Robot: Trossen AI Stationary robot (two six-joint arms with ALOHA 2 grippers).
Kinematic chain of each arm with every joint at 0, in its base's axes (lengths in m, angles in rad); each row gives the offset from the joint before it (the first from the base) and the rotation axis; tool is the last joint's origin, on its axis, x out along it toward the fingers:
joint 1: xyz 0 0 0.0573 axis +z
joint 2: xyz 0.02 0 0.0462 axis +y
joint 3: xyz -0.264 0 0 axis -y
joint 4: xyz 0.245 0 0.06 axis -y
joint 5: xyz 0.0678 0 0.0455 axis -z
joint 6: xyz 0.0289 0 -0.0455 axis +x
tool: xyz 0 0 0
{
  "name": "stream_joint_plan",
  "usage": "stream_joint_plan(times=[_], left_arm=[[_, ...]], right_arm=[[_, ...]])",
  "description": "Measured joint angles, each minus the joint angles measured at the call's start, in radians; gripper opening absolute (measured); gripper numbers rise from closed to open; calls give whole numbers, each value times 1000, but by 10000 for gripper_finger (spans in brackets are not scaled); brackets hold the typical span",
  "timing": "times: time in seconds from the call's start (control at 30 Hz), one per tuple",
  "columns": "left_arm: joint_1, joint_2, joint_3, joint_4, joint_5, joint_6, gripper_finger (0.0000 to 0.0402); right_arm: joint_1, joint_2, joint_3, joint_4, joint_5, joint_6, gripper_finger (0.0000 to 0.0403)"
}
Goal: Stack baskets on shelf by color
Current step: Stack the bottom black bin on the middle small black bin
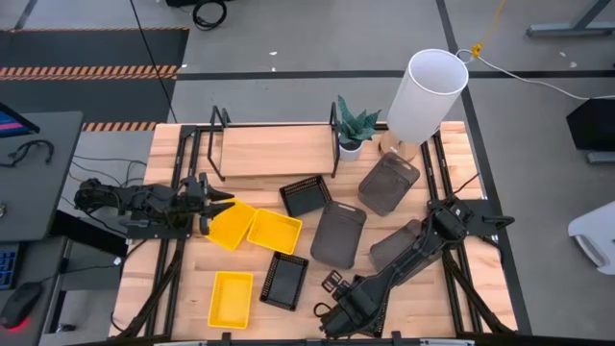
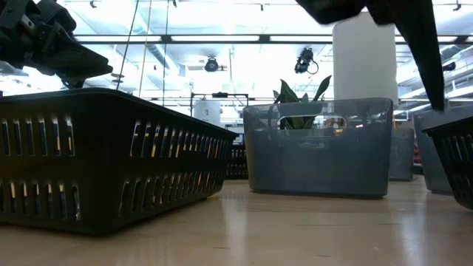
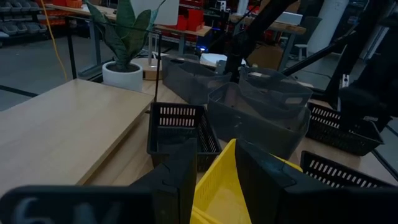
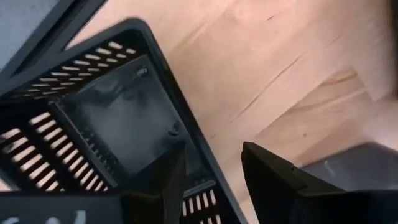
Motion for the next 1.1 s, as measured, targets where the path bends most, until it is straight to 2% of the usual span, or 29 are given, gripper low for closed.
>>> stream_joint_plan(times=[0.37,0.57,0.9,1.1], left_arm=[[0,0,0,0,0,0,117],[0,0,0,0,0,0,117],[0,0,0,0,0,0,117],[0,0,0,0,0,0,117]], right_arm=[[4,0,-123,101,10,-151,150],[7,0,-158,104,10,-193,112],[21,0,-160,116,35,-260,13],[21,0,-93,82,38,-257,13]])
